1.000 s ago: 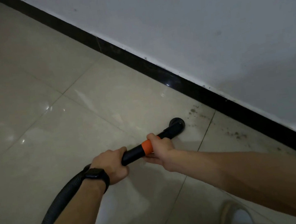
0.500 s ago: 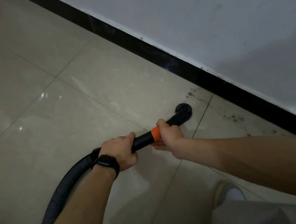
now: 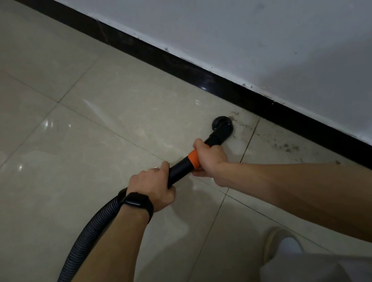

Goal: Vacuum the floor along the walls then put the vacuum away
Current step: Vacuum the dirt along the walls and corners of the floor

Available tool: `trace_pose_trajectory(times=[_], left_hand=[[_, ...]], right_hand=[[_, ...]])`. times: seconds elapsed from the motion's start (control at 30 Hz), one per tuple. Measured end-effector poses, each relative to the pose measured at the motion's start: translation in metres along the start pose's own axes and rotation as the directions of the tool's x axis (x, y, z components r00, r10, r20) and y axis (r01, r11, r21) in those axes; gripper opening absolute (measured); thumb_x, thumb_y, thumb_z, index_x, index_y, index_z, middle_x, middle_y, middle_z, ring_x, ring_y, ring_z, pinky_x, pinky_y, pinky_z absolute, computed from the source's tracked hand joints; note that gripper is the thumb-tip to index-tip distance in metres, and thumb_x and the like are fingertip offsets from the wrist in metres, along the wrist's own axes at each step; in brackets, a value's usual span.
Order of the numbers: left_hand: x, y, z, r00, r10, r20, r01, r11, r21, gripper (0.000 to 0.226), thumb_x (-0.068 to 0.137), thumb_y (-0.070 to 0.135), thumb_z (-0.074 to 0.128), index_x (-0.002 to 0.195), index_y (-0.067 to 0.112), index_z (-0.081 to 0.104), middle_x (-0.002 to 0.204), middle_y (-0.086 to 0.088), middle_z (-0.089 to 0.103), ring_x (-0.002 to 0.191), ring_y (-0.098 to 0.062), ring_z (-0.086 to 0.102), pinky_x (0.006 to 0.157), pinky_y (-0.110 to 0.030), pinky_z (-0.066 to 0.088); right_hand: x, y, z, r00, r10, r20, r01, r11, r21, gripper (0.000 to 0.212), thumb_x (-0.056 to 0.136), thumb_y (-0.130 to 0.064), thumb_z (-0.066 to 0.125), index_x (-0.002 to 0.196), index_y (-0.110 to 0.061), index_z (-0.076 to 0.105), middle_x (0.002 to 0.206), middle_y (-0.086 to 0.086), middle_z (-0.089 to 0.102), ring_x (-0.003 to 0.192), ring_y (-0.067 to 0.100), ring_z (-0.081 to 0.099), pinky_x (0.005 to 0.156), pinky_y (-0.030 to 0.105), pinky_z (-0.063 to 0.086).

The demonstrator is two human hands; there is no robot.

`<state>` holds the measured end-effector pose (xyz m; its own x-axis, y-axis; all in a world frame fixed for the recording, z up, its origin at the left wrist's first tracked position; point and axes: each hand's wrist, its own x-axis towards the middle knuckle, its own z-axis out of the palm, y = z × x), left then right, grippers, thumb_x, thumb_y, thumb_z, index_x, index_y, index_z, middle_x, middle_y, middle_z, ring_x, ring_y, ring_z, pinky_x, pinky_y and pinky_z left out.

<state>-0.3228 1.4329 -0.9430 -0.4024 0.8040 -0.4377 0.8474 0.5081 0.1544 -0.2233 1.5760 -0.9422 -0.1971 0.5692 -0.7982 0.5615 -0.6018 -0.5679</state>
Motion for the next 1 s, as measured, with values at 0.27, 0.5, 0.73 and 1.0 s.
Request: trace_pose_trajectory(times=[0.27,0.5,0.73,1.0], left_hand=[[0.012,0.009,0.002,1.000,-0.018,0.020,0.018,1.000,-0.022,0.030,0.083,0.041,0.053,0.103,0.026,0.035,0.077,0.007,0.048,0.065,-0.021,0.050,0.058,-0.031,0.041],[0.028,0.023,0.003,0.998,-0.011,0.064,0.015,0.998,-0.063,0.033,0.083,0.037,0.055,0.109,0.024,0.040,0.070,0.007,0.045,0.063,-0.021,0.053,0.060,-0.032,0.048],[0.044,0.036,-0.001,0.999,-0.015,0.050,0.019,0.997,-0.080,0.033,0.083,0.036,0.056,0.108,0.023,0.039,0.073,0.006,0.045,0.062,-0.020,0.049,0.056,-0.030,0.039],[0.052,0.040,-0.004,0.995,-0.088,0.053,0.098,0.963,-0.252,0.027,0.085,0.032,0.055,0.100,0.024,0.035,0.073,0.004,0.046,0.067,-0.023,0.055,0.060,-0.033,0.048]], right_hand=[[0.010,-0.006,-0.005,0.999,-0.022,-0.033,0.021,1.000,-0.023,0.051,0.098,-0.038,0.058,0.134,-0.004,0.045,0.119,0.018,0.061,0.089,0.027,0.070,0.060,0.035,0.064],[0.018,-0.010,-0.014,0.995,-0.031,-0.096,0.029,0.999,-0.028,0.050,0.100,-0.037,0.056,0.136,-0.004,0.044,0.124,0.019,0.059,0.096,0.030,0.068,0.060,0.037,0.065],[0.033,-0.020,-0.026,0.991,-0.032,-0.128,0.030,0.999,-0.020,0.052,0.099,-0.036,0.057,0.135,-0.001,0.047,0.123,0.018,0.059,0.092,0.027,0.067,0.063,0.039,0.066],[0.046,-0.041,-0.021,0.990,-0.044,-0.130,0.043,0.999,-0.011,0.053,0.096,-0.035,0.061,0.135,-0.002,0.047,0.118,0.017,0.062,0.095,0.029,0.068,0.062,0.039,0.065]])
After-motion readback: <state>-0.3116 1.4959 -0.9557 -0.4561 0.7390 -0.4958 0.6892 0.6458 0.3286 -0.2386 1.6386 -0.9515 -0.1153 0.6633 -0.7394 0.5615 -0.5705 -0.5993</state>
